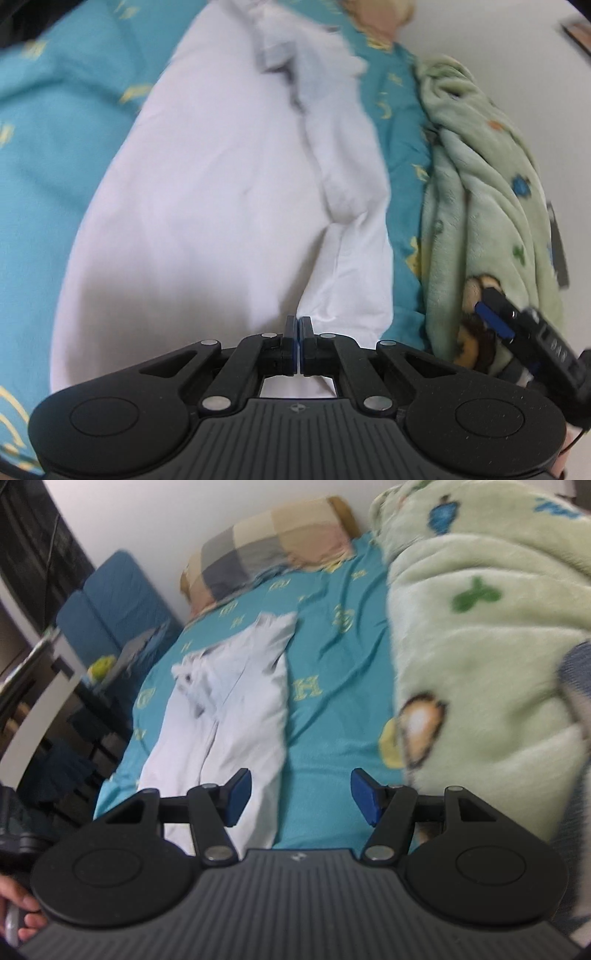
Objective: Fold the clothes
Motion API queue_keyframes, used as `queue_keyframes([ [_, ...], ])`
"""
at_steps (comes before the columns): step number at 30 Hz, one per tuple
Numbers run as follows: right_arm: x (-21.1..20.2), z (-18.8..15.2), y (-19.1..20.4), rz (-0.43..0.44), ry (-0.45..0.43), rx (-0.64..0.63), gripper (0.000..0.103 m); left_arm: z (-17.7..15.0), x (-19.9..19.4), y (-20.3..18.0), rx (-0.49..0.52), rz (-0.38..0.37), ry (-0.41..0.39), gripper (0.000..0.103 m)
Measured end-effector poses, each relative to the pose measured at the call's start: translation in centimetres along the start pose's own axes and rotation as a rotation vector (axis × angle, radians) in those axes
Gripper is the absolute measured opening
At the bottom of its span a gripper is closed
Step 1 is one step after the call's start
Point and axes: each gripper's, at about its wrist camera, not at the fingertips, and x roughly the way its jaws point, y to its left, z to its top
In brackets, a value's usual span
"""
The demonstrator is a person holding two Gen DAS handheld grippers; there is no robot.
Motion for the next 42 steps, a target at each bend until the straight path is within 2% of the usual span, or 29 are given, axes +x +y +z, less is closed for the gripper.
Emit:
queue_keyframes([
  [2, 0.6, -0.3, 0.5, 0.019, 0.036, -0.013, 0.062, -0.1, 0.2, 0.6, -0.024, -0.025, 0.018, 0.006],
  [4, 0.9, -0.5, 1.0, 0.007, 0.048, -0.030, 0.062, -0.5, 0.0, 0.6, -0.034, -0.066, 0.025, 0.020],
  [6, 1.1, -0.6, 1.4, -0.007, 0.051, -0.043, 0.062, -1.1, -0.3, 0.2, -0.041, -0.104, 0.015, 0.042],
  [9, 1.0, -0.6, 1.6, -0.003, 0.044, -0.038, 0.062, -2.4, -0.7, -0.7, -0.063, -0.165, 0.014, 0.049],
  [12, 1.2, -0.7, 1.8, 0.004, 0.044, -0.040, 0.062, -4.0, 0.2, -1.9, -0.071, -0.196, 0.043, 0.051],
  [20, 1.7, -0.5, 1.5, 0.004, 0.055, -0.019, 0.062, -7.4, 5.8, -4.8, -0.044, -0.126, 0.160, 0.051],
  [25, 1.4, -0.4, 1.0, 0.015, 0.042, 0.011, 0.062, -8.6, 6.3, -5.2, -0.039, -0.104, 0.158, 0.051],
  [26, 1.3, -0.4, 0.9, 0.019, 0.038, 0.012, 0.062, -8.6, 6.3, -5.3, -0.041, -0.103, 0.153, 0.049],
  [28, 1.4, -0.4, 0.8, 0.021, 0.037, 0.016, 0.062, -8.5, 6.4, -5.6, -0.044, -0.103, 0.145, 0.034],
  [29, 1.5, -0.4, 0.7, 0.022, 0.037, 0.020, 0.062, -8.5, 6.3, -5.7, -0.039, -0.104, 0.140, 0.015],
  [30, 1.5, -0.3, 0.5, 0.024, 0.038, 0.025, 0.062, -8.5, 5.9, -6.0, -0.027, -0.109, 0.129, 0.009],
  [35, 1.6, -0.2, -0.3, 0.047, 0.047, 0.079, 0.062, -8.0, 1.1, -7.7, 0.084, -0.164, 0.067, 0.006],
  [38, 1.5, -0.2, -0.7, 0.077, 0.058, 0.105, 0.063, -8.1, -2.6, -7.7, 0.123, -0.183, 0.060, 0.006],
  [40, 1.5, -0.3, -0.7, 0.105, 0.076, 0.117, 0.063, -8.3, -3.7, -6.6, 0.114, -0.128, 0.072, 0.006],
  [42, 1.8, -0.4, -0.6, 0.130, 0.101, 0.124, 0.063, -8.7, -3.1, -5.9, 0.154, -0.044, 0.093, 0.006],
])
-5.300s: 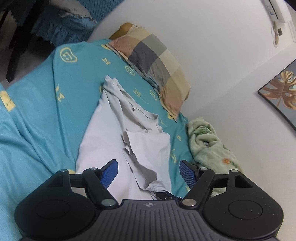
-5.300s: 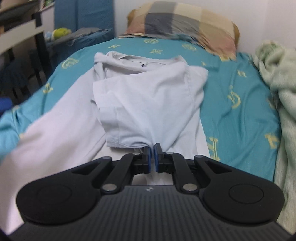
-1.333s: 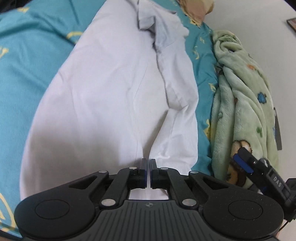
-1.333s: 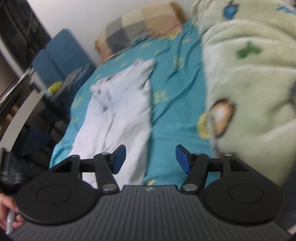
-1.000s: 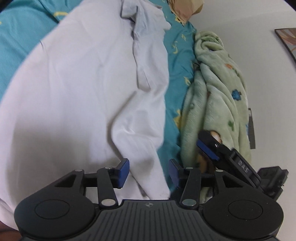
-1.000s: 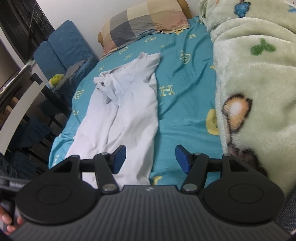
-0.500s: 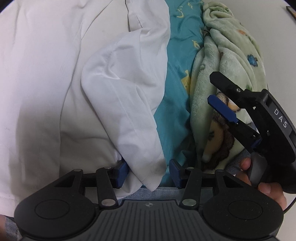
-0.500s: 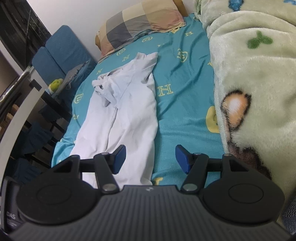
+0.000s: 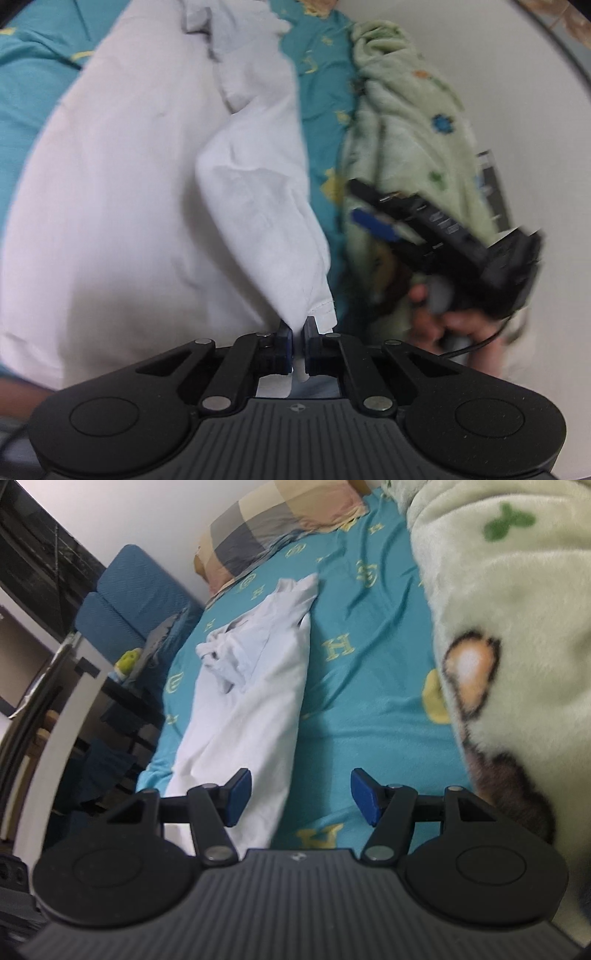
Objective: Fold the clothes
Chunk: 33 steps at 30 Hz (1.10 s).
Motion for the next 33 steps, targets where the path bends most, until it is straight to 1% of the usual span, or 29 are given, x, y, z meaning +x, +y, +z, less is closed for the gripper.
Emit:
queue_keyframes([
  [2, 0.6, -0.2, 0.3, 0.019, 0.041, 0.001, 0.063, -0.2, 1.2, 1.3, -0.031, 0.032, 0.026, 0.006],
  [3, 0.9, -0.4, 0.5, 0.024, 0.066, -0.002, 0.063, -0.1, 1.7, 1.9, -0.049, 0.040, 0.033, 0.007],
  [5, 1.4, -1.0, 1.0, 0.018, 0.126, -0.017, 0.063, 0.0, 2.0, 2.3, -0.053, 0.041, 0.035, 0.007],
  [7, 1.8, -1.7, 1.5, 0.013, 0.184, -0.031, 0.063, 0.0, 1.4, 2.2, -0.043, 0.011, 0.033, 0.017],
  [9, 1.9, -2.4, 2.1, 0.021, 0.238, -0.046, 0.063, -0.3, 0.3, 2.1, -0.017, -0.016, 0.027, 0.040],
  [11, 2.2, -3.0, 2.7, 0.026, 0.289, -0.048, 0.063, -0.5, -1.3, 2.4, 0.002, -0.010, 0.010, 0.050],
  [12, 2.4, -3.3, 3.0, 0.027, 0.311, -0.045, 0.065, -0.6, -2.5, 2.9, -0.003, 0.007, -0.003, 0.053],
  [13, 2.6, -3.6, 3.2, 0.023, 0.331, -0.044, 0.068, -0.5, -3.5, 3.4, -0.015, 0.025, -0.017, 0.054],
  [15, 3.0, -4.2, 3.6, 0.017, 0.367, -0.050, 0.076, 0.1, -5.6, 4.9, -0.044, 0.075, -0.060, 0.061],
  [16, 3.2, -4.5, 4.0, 0.021, 0.384, -0.059, 0.076, 0.4, -6.6, 5.7, -0.054, 0.111, -0.088, 0.064],
  [18, 3.7, -5.2, 4.6, 0.031, 0.422, -0.078, 0.076, 1.1, -7.9, 7.1, -0.084, 0.187, -0.129, 0.074],
  [19, 4.1, -5.6, 4.9, 0.037, 0.447, -0.089, 0.076, 1.4, -8.2, 7.9, -0.107, 0.222, -0.138, 0.075],
  [20, 4.5, -6.0, 5.3, 0.037, 0.474, -0.104, 0.075, 1.7, -8.3, 8.5, -0.129, 0.251, -0.135, 0.076],
  [22, 5.5, -6.8, 5.9, 0.012, 0.522, -0.140, 0.075, 2.2, -7.7, 9.5, -0.162, 0.301, -0.103, 0.077],
  [24, 6.0, -7.3, 6.2, -0.018, 0.542, -0.160, 0.075, 2.4, -6.9, 10.1, -0.173, 0.346, -0.058, 0.077],
  [25, 6.1, -7.4, 6.4, -0.021, 0.549, -0.171, 0.074, 2.5, -6.3, 10.2, -0.167, 0.363, -0.036, 0.077],
  [26, 6.0, -7.6, 6.7, -0.020, 0.554, -0.187, 0.068, 2.7, -5.7, 10.2, -0.160, 0.379, -0.015, 0.077],
  [27, 5.8, -7.9, 7.0, -0.014, 0.556, -0.208, 0.054, 2.6, -5.0, 10.3, -0.159, 0.391, 0.006, 0.078],
  [28, 5.5, -8.1, 7.3, -0.011, 0.558, -0.231, 0.035, 2.5, -4.3, 10.4, -0.161, 0.401, 0.029, 0.078],
  [30, 4.9, -8.6, 8.0, -0.009, 0.560, -0.281, 0.020, 2.5, -3.3, 10.7, -0.164, 0.418, 0.082, 0.078],
  [31, 4.5, -8.7, 8.4, -0.010, 0.551, -0.303, 0.016, 2.5, -2.9, 10.8, -0.163, 0.423, 0.109, 0.078],
  [33, 3.4, -8.4, 8.7, -0.004, 0.525, -0.315, 0.015, 2.6, -2.1, 11.0, -0.161, 0.420, 0.150, 0.078],
])
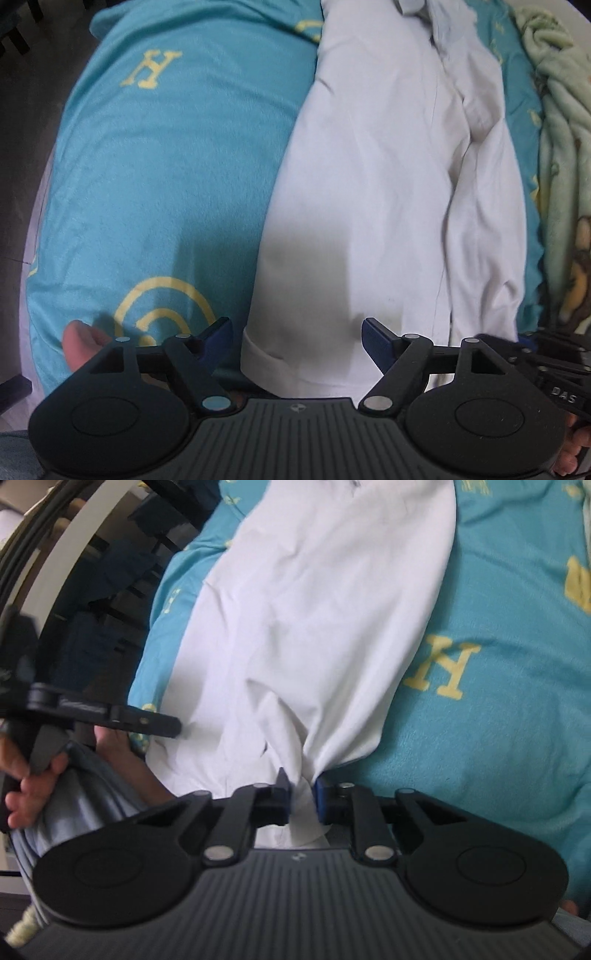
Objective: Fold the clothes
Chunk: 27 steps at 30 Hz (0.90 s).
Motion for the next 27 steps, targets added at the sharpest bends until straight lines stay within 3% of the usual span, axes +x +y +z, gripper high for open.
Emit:
queue_keyframes([
  [4, -2.7, -0.2, -1.4, 0.033, -0.061, 0.045, 0.014, -0.1, 0.8, -0.5, 0.036, -0.048, 0.052, 0.071],
  [6, -3.8, -0.4, -2.5, 0.045, -0.089, 0.090, 0.014, -0.4, 1.0, -0.9, 0.076, -0.083, 0.076, 0.041],
  [7, -4.1, -0.5, -2.9, 0.048, -0.099, 0.108, 0.013, -0.6, 0.7, -1.1, 0.095, -0.094, 0.074, 0.030],
  [8, -4.2, -0.4, -3.0, 0.049, -0.105, 0.119, 0.013, -0.9, 0.3, -1.3, 0.109, -0.100, 0.063, 0.009],
  [12, -5.9, 0.2, -2.3, 0.045, -0.140, 0.108, 0.013, -1.9, -2.4, -1.8, 0.146, -0.149, -0.007, 0.006],
  [18, -12.5, 0.4, -0.6, 0.011, -0.282, 0.065, 0.013, -5.3, -12.1, 0.5, 0.083, -0.316, -0.239, 0.005],
  [23, -17.3, -2.3, 0.9, 0.003, -0.371, 0.039, 0.012, -9.4, -19.0, 1.0, 0.063, -0.431, -0.388, 0.005],
  [27, -19.3, -6.7, 2.3, 0.006, -0.381, 0.013, 0.013, -15.5, -20.6, 1.1, 0.070, -0.486, -0.410, 0.005],
])
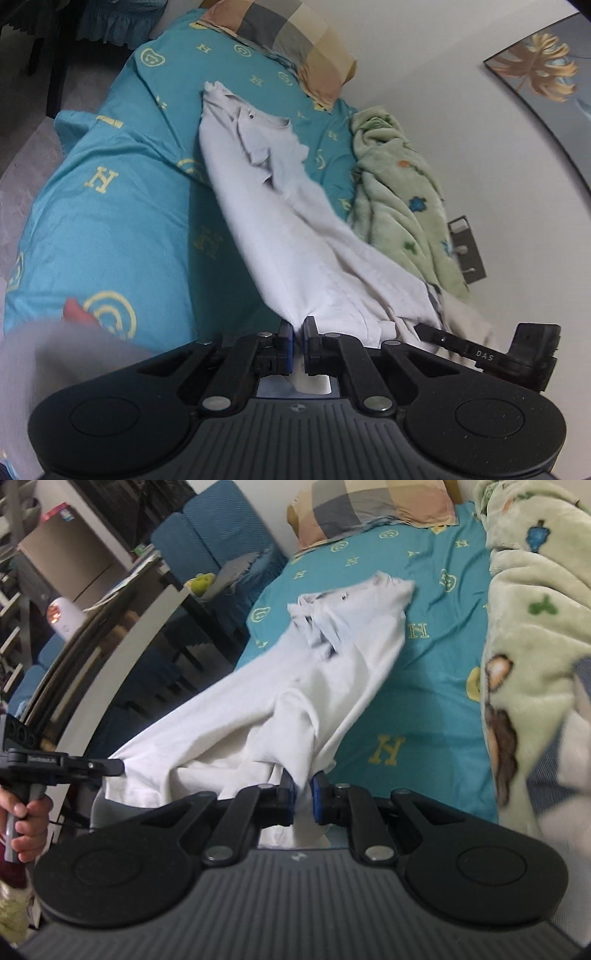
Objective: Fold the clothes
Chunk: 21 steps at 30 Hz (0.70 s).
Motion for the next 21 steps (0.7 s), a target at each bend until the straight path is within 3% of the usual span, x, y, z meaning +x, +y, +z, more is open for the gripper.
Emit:
queue_keyframes([
  [4, -1.8, -3.5, 0.3, -0.006, 0.021, -0.009, 0.013, -4.1, -1.5, -0.2, 0.005, -0.016, -0.011, 0.005],
  [8, -1.8, -2.8, 0.4, -0.006, -0.017, 0.002, 0.013, -4.8, -1.7, -0.3, 0.028, -0.013, -0.059, 0.005],
  [14, 0.8, 3.0, -0.6, 0.005, -0.141, 0.030, 0.013, 1.2, 0.7, -0.6, 0.068, 0.016, -0.192, 0.006],
  [21, 9.2, 9.6, -3.2, -0.084, -0.198, 0.007, 0.013, 10.1, 8.3, 0.9, 0.064, 0.089, -0.301, 0.006],
])
